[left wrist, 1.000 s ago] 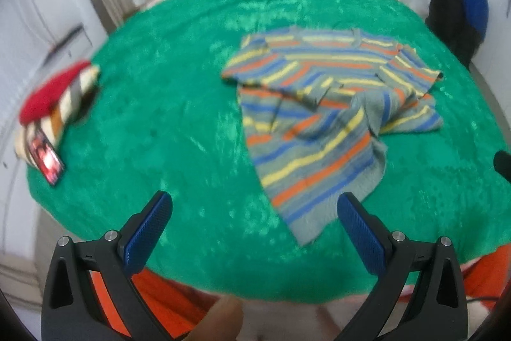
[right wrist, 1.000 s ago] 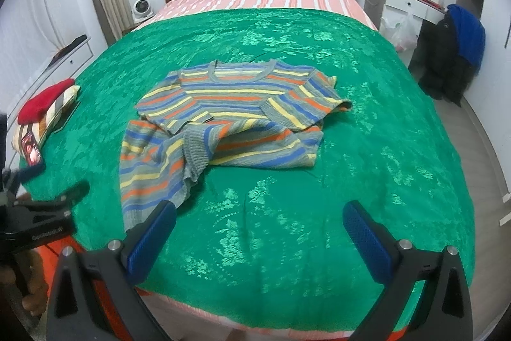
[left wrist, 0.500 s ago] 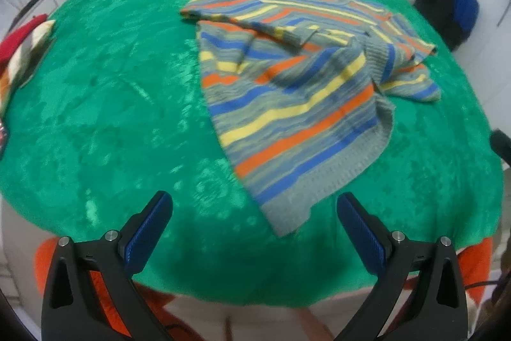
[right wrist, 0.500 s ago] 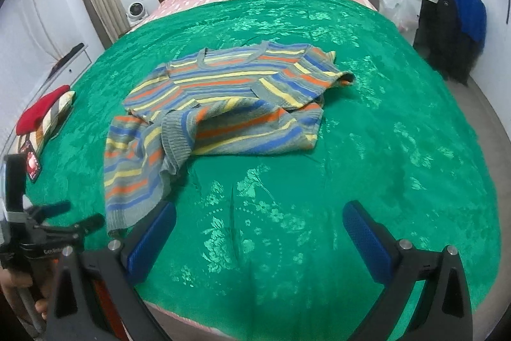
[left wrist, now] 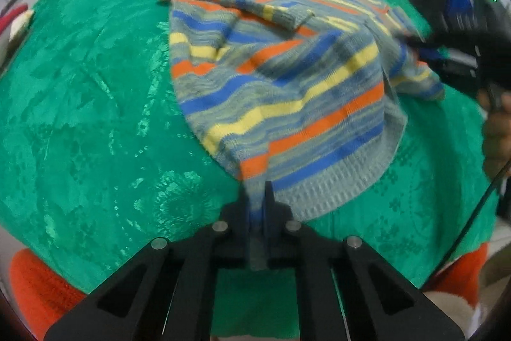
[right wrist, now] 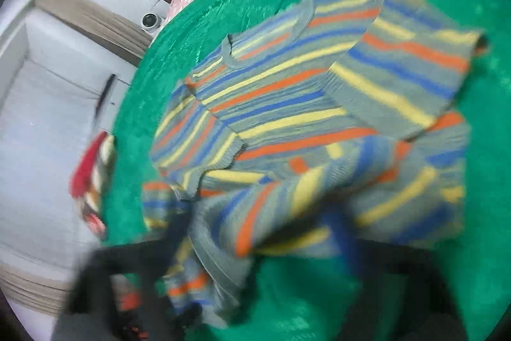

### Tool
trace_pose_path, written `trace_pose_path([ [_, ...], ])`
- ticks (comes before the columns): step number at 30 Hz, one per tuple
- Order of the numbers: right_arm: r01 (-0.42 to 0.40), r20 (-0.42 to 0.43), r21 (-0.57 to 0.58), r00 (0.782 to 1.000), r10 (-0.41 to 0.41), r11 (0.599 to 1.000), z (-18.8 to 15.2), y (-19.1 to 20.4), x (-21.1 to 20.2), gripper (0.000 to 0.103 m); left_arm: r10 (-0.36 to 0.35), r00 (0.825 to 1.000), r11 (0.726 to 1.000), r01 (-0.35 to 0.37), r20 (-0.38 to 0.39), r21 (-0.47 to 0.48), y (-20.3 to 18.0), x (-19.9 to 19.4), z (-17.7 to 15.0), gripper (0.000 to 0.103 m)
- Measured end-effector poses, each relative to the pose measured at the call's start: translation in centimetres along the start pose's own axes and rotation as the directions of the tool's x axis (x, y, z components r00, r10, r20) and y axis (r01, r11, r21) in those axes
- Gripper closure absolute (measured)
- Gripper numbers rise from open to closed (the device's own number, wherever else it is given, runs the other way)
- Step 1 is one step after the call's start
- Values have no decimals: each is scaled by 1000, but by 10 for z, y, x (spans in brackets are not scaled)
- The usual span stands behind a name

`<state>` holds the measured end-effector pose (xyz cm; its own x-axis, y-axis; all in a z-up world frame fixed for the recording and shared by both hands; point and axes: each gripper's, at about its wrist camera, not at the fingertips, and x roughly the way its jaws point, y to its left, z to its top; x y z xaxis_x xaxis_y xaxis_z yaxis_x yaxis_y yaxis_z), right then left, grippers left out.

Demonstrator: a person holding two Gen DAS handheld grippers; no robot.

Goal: Fold small clothes

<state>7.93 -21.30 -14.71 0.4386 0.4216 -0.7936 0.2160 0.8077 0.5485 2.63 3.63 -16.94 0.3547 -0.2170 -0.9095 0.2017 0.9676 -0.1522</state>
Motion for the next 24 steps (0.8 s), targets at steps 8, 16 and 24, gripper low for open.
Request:
trace_pose_path([
  [8, -66, -35, -98, 997, 63, 993, -91, -23, -111, 99, -85, 996, 994, 85, 1, 65, 36, -65, -20, 99],
  [16, 275, -77, -119, 955, -285, 954, -162, -72, -113, 69, -13, 997, 995, 21, -76, 103, 42, -46, -52, 95],
  [24, 294, 149, -491, 956, -254, 820, -104, 28, -86, 26, 37, 998, 998, -34, -44, 61, 60, -42, -49, 46],
])
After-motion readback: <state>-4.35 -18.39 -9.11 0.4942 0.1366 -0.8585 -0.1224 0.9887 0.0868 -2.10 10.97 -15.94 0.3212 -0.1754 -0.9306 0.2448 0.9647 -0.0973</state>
